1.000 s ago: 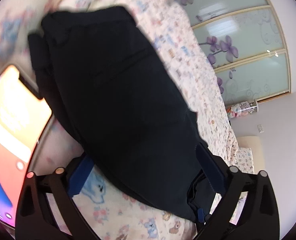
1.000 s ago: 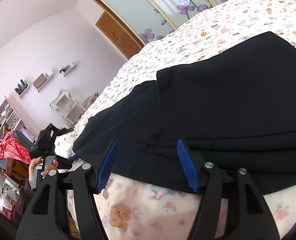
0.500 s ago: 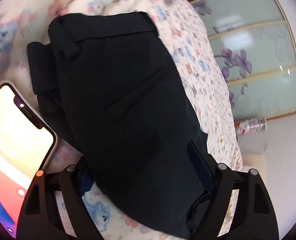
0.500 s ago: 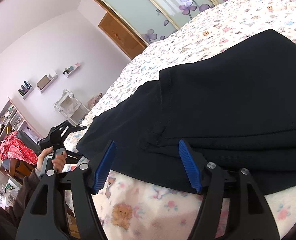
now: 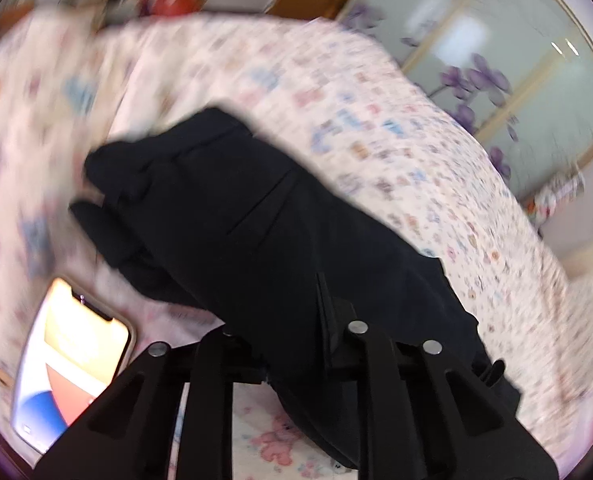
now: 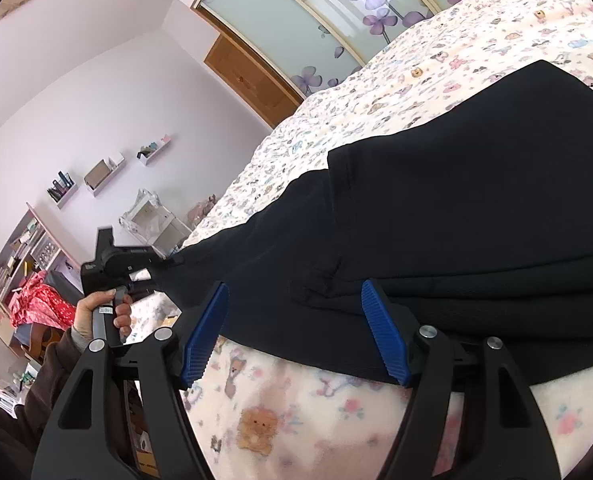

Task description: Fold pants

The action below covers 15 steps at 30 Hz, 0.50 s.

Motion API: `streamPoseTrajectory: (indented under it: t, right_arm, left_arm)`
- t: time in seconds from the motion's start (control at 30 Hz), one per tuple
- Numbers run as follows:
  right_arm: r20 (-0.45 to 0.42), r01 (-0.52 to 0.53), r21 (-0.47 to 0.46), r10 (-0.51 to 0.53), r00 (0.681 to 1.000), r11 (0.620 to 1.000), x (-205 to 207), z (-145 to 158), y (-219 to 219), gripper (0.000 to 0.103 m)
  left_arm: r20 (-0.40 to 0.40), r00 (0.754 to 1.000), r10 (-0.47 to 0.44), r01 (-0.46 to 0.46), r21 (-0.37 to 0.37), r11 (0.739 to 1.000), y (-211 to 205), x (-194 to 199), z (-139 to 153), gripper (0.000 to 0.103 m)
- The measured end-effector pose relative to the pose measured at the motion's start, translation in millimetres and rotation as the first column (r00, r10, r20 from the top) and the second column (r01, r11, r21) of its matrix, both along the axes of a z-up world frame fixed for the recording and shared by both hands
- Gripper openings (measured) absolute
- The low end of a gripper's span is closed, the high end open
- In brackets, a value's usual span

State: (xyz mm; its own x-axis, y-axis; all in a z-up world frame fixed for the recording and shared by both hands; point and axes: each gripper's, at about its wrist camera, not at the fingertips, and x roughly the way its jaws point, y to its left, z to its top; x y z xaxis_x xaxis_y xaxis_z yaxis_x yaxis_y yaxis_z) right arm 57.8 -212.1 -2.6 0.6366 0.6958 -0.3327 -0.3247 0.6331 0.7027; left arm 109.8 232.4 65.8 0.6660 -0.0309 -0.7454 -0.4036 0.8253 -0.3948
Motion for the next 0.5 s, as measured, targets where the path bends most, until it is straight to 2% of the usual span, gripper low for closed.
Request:
streamPoseTrajectory:
  t: [0.07,0.2,0.3,0.4,0.5]
  right_arm:
    - [0.003,0.003,0.011,-0.003,1.0,1.0,0,1,0,0.071]
    - [0.007,0.016,0.042,-0.016,1.0,0.999,-1,3,-2,0.071]
    - [0.006,0.049,0.066,-0.05,0.999,0.997,-2,3,-6,0.071]
    - [0.011,0.104,0.088,-0.106,0.994,0.991,-4,6,-14,0.071]
    - [0.035,0.208,0.088,-0.212,0.977,0.974,-10,12,-30,0.071]
  left_arm:
    - [0.019,0.999,-0.037,0.035,0.086,0.996,-19,6,18,0.016]
    - [0.04,0.993,-0.107,0.096,0.208,0.973,-54,17,48,0.015]
    - [0.057,0.983,-0.175,0.151,0.295,0.944,-89,27,67,0.014]
    - [0.085,0.96,-0.267,0.216,0.383,0.898,-138,31,83,0.014]
    - [0.11,0.911,-0.399,0.311,0.453,0.836,-197,28,91,0.013]
